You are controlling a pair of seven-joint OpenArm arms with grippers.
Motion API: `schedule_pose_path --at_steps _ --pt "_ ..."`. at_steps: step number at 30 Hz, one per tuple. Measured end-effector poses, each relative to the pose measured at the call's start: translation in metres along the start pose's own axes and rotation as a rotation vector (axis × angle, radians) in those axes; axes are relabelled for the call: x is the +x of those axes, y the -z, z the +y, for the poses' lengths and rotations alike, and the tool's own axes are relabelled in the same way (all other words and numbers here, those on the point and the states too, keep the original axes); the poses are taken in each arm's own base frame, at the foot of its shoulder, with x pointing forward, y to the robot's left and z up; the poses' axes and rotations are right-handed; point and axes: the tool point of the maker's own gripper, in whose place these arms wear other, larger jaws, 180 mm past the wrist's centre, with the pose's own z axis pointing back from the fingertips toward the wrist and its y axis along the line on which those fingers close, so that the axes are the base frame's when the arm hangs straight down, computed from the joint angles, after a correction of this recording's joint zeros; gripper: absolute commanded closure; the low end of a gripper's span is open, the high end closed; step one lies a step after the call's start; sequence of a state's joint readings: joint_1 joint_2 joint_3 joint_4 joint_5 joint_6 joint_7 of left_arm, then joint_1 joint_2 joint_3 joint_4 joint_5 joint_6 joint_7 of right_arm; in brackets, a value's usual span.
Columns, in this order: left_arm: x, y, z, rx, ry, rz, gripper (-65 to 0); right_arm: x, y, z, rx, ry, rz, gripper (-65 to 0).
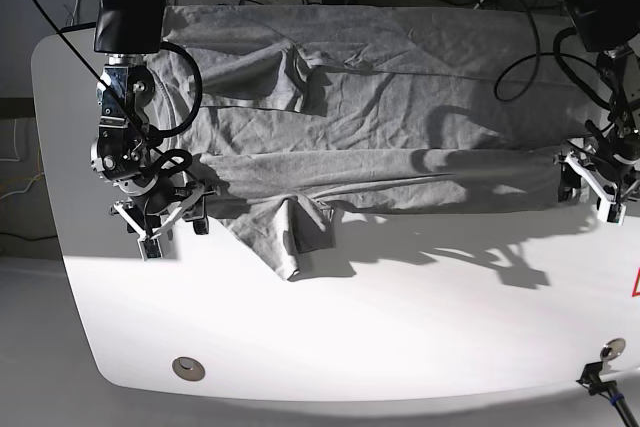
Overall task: Fold the T-shirt properly
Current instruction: 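Lift the hem and fold it toward the collar with both grippers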
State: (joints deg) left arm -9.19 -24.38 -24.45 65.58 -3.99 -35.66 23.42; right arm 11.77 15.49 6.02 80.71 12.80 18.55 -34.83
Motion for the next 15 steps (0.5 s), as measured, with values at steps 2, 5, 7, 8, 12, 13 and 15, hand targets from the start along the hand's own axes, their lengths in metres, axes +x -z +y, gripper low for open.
schedule_pose_path --at_steps 2,5,7,8,12,13,15 --pt "0.007 0.007 0.004 0.0 -0.037 -0.017 -44.7 -0.005 0.008 -0.007 -0.011 0.02 0.029 -37.0" --pt "-0.004 0.016 0.004 -0.009 -0.079 0.02 -44.7 -0.002 0.018 -0.013 -0.016 0.039 0.046 -37.0" --pt "-0.013 0.023 0.003 -0.019 -0.12 0.047 -44.7 0.003 0.022 -0.015 -0.016 0.05 0.042 -37.0" --pt "-0.018 0.026 0.006 -0.015 -0.137 0.064 -44.7 0.003 0.023 -0.016 -0.017 0.054 0.043 -37.0" --pt "-0.032 0.029 0.016 0.011 -0.146 0.089 -44.7 0.0 0.024 -0.017 -0.02 0.054 0.048 -37.0" --pt "-0.035 0.03 0.019 0.032 -0.16 0.091 -44.7 -0.001 0.024 -0.017 -0.02 0.055 0.049 -37.0" --pt "-0.046 0.03 0.02 0.047 -0.169 0.113 -44.7 -0.001 0.025 -0.017 -0.019 0.055 0.049 -36.8"
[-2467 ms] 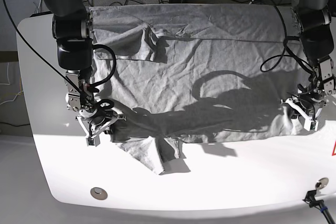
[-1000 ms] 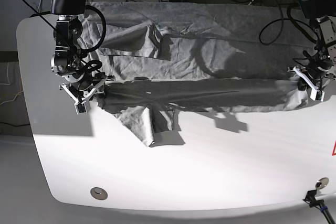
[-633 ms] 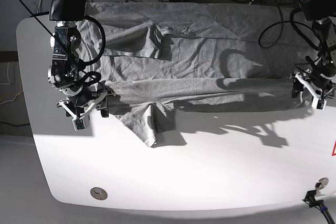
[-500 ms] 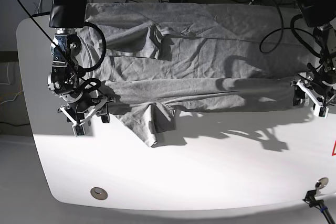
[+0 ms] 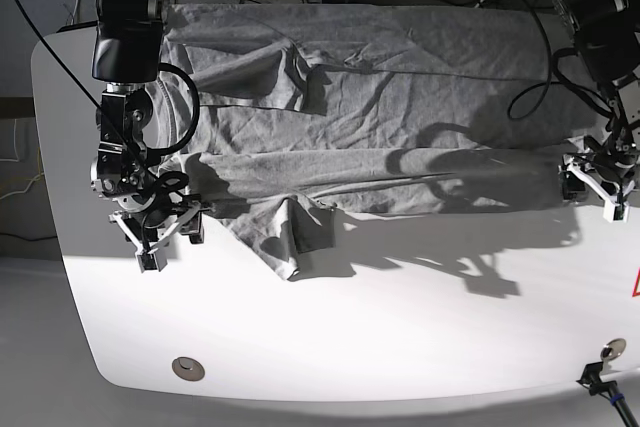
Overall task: Fold the T-shirt properly
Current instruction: 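Lift the hem and fold it toward the collar with both grippers, then release the hem and regrasp the shirt edge with both grippers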
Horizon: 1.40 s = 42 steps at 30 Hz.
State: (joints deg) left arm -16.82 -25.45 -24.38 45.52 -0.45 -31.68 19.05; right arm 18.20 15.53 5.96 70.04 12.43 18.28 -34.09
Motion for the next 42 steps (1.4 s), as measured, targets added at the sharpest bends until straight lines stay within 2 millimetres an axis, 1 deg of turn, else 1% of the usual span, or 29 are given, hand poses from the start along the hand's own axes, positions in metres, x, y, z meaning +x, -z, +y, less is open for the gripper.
schedule_pose_path --at_steps 2,6,9,11,14,15,16,18,20,22,24,26,29,30,31,36,38,41,42 --pt "-0.004 0.001 0.0 0.0 -0.009 0.002 -44.7 -0.001 -0.001 -0.001 -0.003 -0.001 0.0 -36.8" --pt "-0.006 0.003 0.0 -0.007 -0.04 -0.007 -44.7 -0.014 -0.001 -0.002 -0.004 0.0 0.02 -36.8" --pt "-0.006 0.004 -0.001 -0.01 -0.042 -0.011 -44.7 -0.011 -0.001 -0.001 -0.002 0.002 0.012 -36.8" --pt "-0.004 0.004 -0.008 -0.038 -0.034 -0.015 -44.7 -0.01 -0.001 -0.001 -0.002 0.002 0.008 -36.8" --pt "0.003 0.008 -0.017 -0.057 -0.029 -0.021 -44.3 -0.01 -0.001 -0.001 -0.002 0.002 0.008 -36.8" --pt "0.003 0.009 -0.019 -0.06 -0.031 -0.017 -42.2 -0.009 -0.001 -0.001 -0.001 0.002 0.007 -37.0" --pt "0.003 0.009 -0.02 -0.065 -0.029 -0.018 -38.6 -0.009 -0.001 -0.001 -0.002 0.001 0.007 -37.0" --pt "0.003 0.009 -0.02 -0.065 -0.027 -0.016 -28.4 -0.005 0.001 0.0 -0.001 0.007 0.004 -36.8" --pt "0.002 0.008 -0.018 -0.06 -0.028 -0.014 -17.4 -0.001 0.012 0.005 0.01 0.04 0.006 -36.8" --pt "0.003 0.008 -0.018 -0.061 -0.031 -0.019 -8.6 0.001 0.024 0.013 0.041 0.072 -0.01 -36.8" --pt "0.004 0.009 -0.018 -0.062 -0.031 -0.019 -4.4 -0.006 0.035 0.011 0.037 0.108 -0.003 -36.8" --pt "0.002 0.009 -0.02 -0.066 -0.028 -0.014 -3.7 -0.013 0.044 0.008 0.022 0.139 0.025 -36.8" --pt "0.003 0.008 -0.019 -0.065 -0.028 -0.014 -3.4 -0.011 0.054 0.014 0.037 0.177 0.006 -36.8" --pt "0.002 0.008 -0.018 -0.063 -0.028 -0.013 -3.4 -0.011 0.057 0.018 0.046 0.187 0.008 -36.8" --pt "0.002 0.008 -0.018 -0.063 -0.028 -0.014 -3.4 -0.01 0.06 0.027 0.059 0.184 0.007 -36.8" --pt "0.005 0.006 -0.018 -0.059 -0.011 -0.019 -3.4 -0.012 0.067 0.064 0.121 0.098 0.021 -36.8" --pt "0.009 0.005 -0.018 -0.055 0.003 -0.023 -3.4 -0.011 0.07 0.081 0.15 0.093 0.018 -36.8" --pt "0.011 0.005 -0.018 -0.055 0.004 -0.029 -3.4 -0.009 0.072 0.102 0.184 0.103 0.014 -36.7" --pt "0.01 0.005 -0.018 -0.055 0.004 -0.027 -3.4 -0.008 0.072 0.106 0.191 0.105 0.013 -36.6"
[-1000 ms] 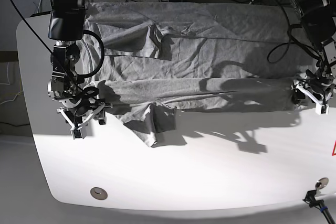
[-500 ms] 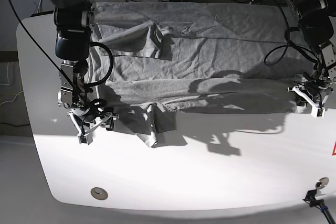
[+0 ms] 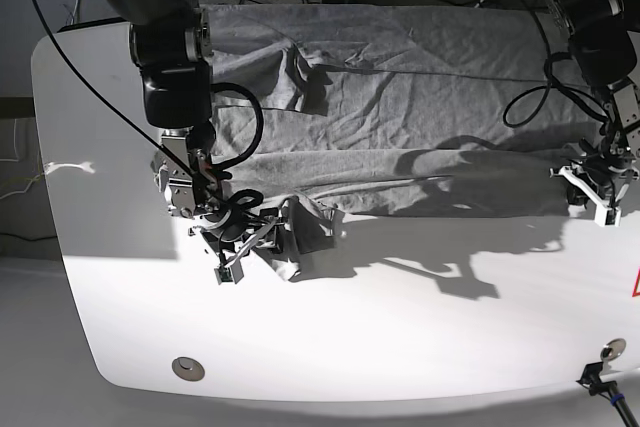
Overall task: Fold the T-shirt properly
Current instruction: 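Release the hem and regrasp the shirt edge with both grippers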
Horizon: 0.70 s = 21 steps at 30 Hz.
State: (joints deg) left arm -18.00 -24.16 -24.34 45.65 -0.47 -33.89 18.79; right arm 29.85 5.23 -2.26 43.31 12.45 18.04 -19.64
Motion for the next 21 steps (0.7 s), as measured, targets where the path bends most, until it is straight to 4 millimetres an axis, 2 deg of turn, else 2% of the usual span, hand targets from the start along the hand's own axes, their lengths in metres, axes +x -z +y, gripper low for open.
schedule_pose_path --at_steps 1,3,5,7,8,13,16,19,21 --pt "-0.001 0.0 0.0 0.0 0.0 0.001 -3.4 0.001 0.001 0.002 0.004 0.0 0.0 -36.3" --pt "-0.001 0.0 0.0 0.0 0.0 0.002 -3.4 0.0 0.001 0.003 0.006 0.001 0.0 -30.8" --pt "0.0 0.0 0.0 0.0 0.001 0.001 -3.4 0.0 0.001 0.003 0.006 0.001 0.004 -18.7" --pt "0.0 0.0 0.0 0.0 0.001 0.001 -3.4 -0.001 0.001 0.003 0.005 -0.001 0.009 -1.8" --pt "0.0 0.0 0.0 0.0 0.001 0.001 -3.5 -0.003 0.001 0.003 0.005 -0.001 0.012 0.0" --pt "0.001 0.0 0.0 0.0 0.001 -0.002 -3.4 -0.004 0.001 0.003 0.004 -0.001 0.015 0.0" --pt "0.02 -0.005 0.0 0.011 0.038 -0.04 -3.4 -0.003 0.0 0.004 0.005 -0.006 0.02 0.0" --pt "0.048 -0.012 0.001 0.021 0.066 -0.115 -3.4 0.013 -0.006 0.009 0.012 -0.036 0.007 0.0" --pt "0.055 -0.014 0.0 0.02 0.075 -0.135 -3.4 0.03 -0.012 0.012 0.015 -0.06 -0.01 0.0"
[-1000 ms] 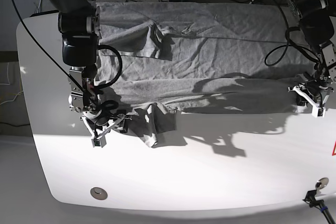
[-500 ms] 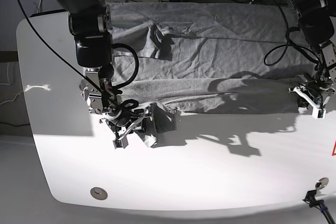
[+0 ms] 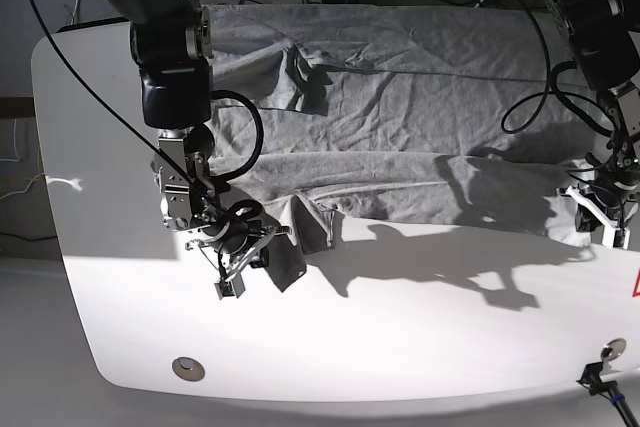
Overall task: Fold the T-shirt properly
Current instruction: 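Release the hem and regrasp the shirt edge with both grippers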
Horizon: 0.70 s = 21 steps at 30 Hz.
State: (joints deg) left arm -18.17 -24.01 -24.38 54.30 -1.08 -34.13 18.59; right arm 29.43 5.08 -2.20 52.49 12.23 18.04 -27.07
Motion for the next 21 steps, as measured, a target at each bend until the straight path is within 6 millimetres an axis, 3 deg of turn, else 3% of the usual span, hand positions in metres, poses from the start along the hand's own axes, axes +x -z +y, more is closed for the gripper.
schedule_pose_path --at_steps 4,8,13,17,21 --pt "0.013 -0.006 0.002 0.015 0.042 -0.003 -3.4 0.019 -0.015 0.006 0.002 -0.046 -0.017 0.0" --pt "0.025 -0.017 0.002 0.031 0.092 -0.025 -3.4 0.006 -0.038 0.006 -0.017 -0.089 0.026 0.0" --pt "0.011 -0.037 -0.004 0.037 0.157 0.02 -3.4 0.009 -0.075 0.023 -0.005 -0.119 0.023 0.0" --pt "0.022 -0.053 -0.016 -0.004 0.138 -0.043 -3.4 -0.007 -0.101 0.007 -0.07 -0.123 0.052 0.0" --pt "0.01 -0.071 0.0 0.027 0.1 -0.037 -3.4 -0.021 -0.12 0.022 -0.049 -0.149 0.035 0.0"
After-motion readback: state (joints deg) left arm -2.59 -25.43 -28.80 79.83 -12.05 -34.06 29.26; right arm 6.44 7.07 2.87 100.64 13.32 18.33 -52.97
